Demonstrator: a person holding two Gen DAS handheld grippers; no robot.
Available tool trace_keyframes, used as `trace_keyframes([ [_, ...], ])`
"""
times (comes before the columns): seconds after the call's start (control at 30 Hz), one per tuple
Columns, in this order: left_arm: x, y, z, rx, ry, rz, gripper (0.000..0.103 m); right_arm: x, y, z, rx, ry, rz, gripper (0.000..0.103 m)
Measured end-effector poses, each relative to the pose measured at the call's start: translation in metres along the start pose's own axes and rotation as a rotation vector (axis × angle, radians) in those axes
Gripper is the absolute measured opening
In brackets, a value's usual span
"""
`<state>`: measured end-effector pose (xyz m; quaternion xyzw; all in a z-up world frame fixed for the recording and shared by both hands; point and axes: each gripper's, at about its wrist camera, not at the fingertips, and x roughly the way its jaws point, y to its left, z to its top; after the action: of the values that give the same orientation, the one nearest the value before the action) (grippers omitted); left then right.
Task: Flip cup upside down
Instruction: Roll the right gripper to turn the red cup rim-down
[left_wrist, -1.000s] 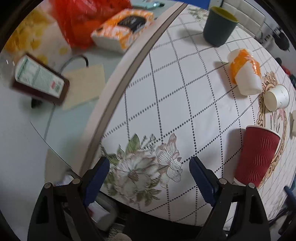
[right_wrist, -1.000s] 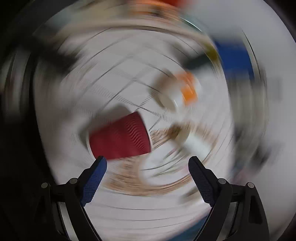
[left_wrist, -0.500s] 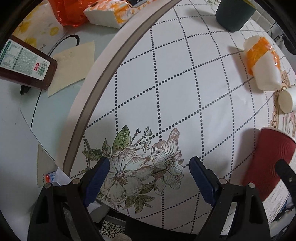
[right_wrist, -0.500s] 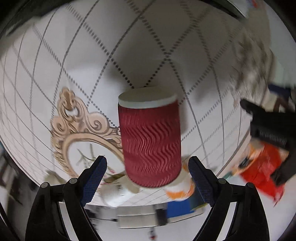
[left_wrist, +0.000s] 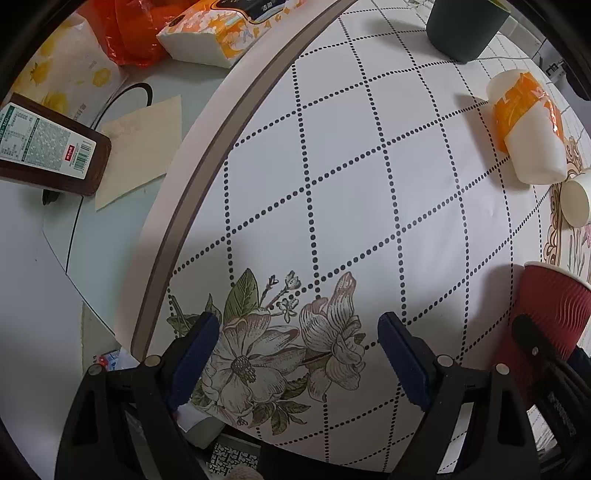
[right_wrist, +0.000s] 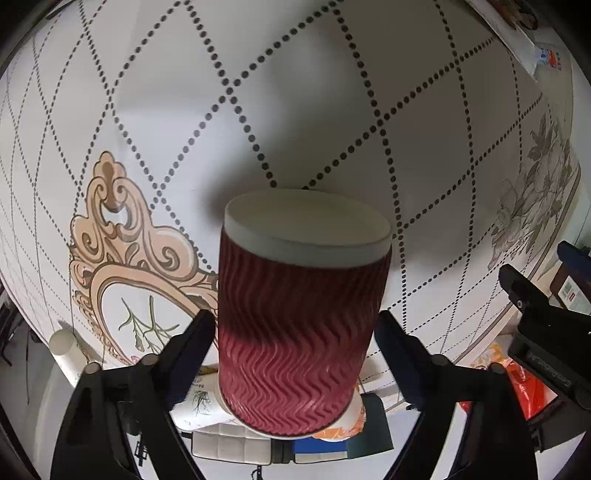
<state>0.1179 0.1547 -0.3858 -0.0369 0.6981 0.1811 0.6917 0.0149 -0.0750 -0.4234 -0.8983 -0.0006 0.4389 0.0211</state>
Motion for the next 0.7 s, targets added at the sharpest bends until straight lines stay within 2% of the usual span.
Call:
trace_keyframes([
  [0.4,-0.005,-0.007,0.000,0.006,-0.006,0.009,0.088,0.005,0.007,-0.007,0.049,-0.007,-0.027,0.079],
  [0.43,-0.005,-0.007,0.000,0.007,-0.008,0.010,0.088,0.002,0.002,0.009,0.059,-0.005,-0.024,0.078],
  [0.57,-0.008,-0.009,0.000,0.014,-0.014,0.014,0.088,-0.012,-0.011,0.019,0.127,-0.005,0.002,0.078],
  [0.7,-0.014,-0.015,0.001,0.025,-0.024,0.019,0.088,-0.014,-0.017,0.014,0.220,0.006,0.045,0.078],
])
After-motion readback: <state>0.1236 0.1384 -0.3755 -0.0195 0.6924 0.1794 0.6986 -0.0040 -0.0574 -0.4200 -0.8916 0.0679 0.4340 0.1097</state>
